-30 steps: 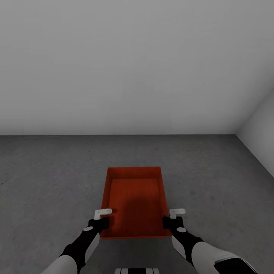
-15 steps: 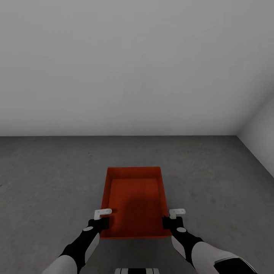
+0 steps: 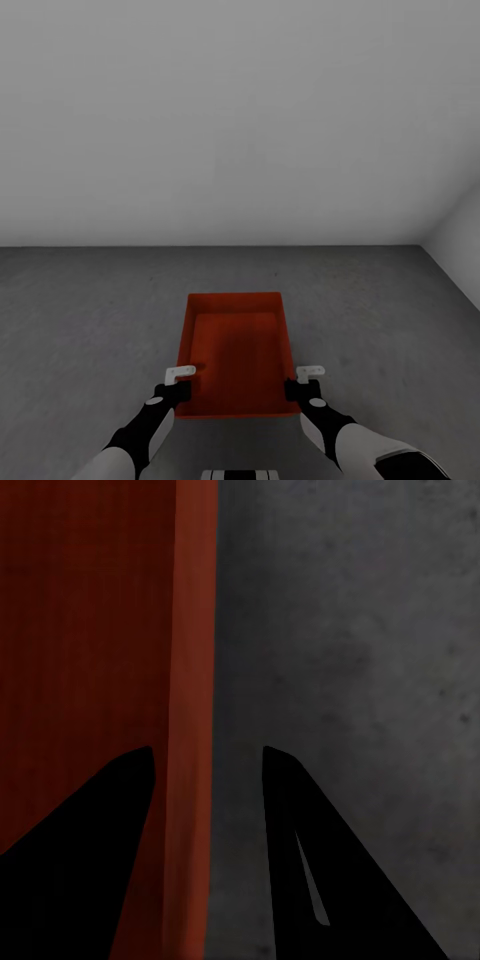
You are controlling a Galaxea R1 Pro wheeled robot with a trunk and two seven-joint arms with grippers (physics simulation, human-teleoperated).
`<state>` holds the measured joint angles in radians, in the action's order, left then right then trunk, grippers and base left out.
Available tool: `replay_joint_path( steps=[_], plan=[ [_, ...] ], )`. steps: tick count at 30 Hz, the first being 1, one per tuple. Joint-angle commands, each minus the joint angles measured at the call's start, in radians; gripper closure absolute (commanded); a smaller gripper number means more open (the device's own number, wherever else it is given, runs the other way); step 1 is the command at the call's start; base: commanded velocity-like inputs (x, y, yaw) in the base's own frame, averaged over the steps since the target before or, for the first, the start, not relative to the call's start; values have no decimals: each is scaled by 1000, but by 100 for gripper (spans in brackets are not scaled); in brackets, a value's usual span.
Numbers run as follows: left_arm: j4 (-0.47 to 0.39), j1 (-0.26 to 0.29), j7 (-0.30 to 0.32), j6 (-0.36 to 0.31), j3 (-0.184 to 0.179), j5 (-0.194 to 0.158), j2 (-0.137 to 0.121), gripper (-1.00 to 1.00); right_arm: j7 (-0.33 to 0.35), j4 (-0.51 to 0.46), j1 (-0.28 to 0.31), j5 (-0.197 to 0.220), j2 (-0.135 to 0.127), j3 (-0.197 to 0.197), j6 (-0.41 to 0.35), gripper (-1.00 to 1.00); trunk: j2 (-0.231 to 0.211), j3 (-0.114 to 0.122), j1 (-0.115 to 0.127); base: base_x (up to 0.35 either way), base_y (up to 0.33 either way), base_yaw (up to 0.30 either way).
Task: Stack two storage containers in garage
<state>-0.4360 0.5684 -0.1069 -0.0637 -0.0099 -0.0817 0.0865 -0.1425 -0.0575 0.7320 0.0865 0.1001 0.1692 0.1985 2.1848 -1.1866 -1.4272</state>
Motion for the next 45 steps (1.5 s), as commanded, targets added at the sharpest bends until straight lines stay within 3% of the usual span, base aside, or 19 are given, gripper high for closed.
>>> replay_joint_path(
  steps=[1, 38, 45],
  plan=[
    [-6, 1, -70, 4, 21, -26, 1, 100, 1, 2, 0, 7, 4, -34, 1, 100, 0, -1, 0, 159, 0, 0],
    [0, 1, -70, 16, 16, -22, 5, 100, 1, 2, 0, 7, 3, -35, 1, 100, 0, -1, 0, 11, 0, 0],
    [-1, 1, -71, 14, 16, -24, 5, 100, 1, 2, 0, 7, 3, -35, 1, 100, 49, -23, -27, 0, 0, 0]
  ],
)
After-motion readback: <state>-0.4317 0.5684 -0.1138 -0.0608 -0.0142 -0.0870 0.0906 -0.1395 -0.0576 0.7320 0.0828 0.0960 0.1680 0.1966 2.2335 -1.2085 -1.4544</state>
